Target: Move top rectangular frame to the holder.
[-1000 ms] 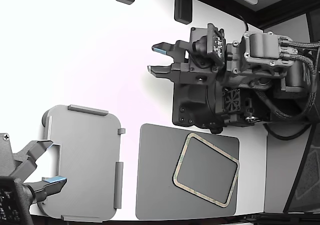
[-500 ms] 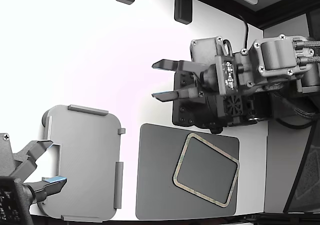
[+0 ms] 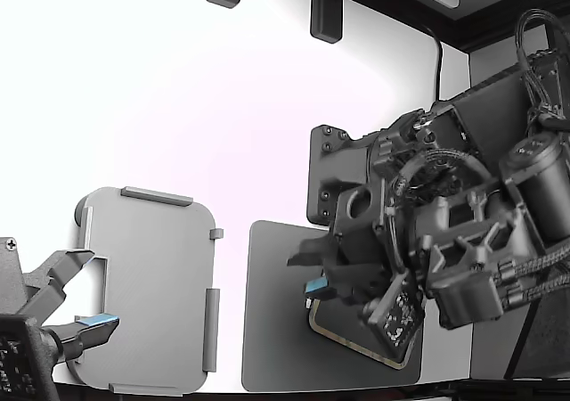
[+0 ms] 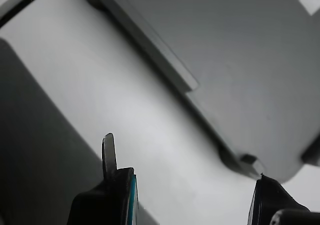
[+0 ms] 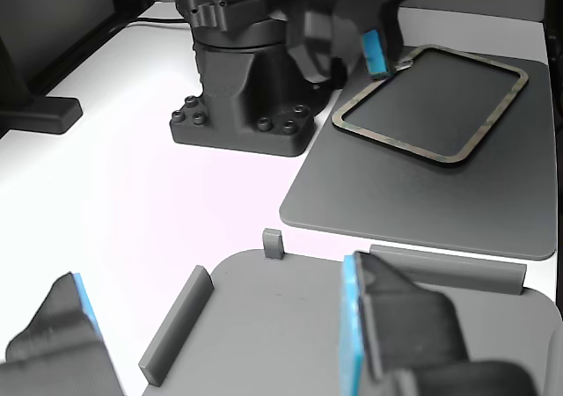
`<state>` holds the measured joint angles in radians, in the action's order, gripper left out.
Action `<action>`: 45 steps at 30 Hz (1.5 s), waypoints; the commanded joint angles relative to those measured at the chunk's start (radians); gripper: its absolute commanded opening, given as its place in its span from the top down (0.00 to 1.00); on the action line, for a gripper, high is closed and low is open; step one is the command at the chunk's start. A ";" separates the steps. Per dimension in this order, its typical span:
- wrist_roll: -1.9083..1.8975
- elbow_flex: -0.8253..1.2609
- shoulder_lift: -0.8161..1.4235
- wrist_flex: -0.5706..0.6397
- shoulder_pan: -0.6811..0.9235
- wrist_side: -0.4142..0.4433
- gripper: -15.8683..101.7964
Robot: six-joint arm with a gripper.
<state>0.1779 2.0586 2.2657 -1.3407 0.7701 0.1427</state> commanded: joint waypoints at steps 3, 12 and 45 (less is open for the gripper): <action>-0.051 -0.084 -0.121 -0.008 0.091 -0.008 0.08; -0.161 -0.110 -0.250 -0.003 0.241 0.029 0.09; -0.117 -0.086 -0.520 -0.049 0.328 -0.135 0.01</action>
<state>0.0629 2.0049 1.7365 -1.3837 1.0907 0.0015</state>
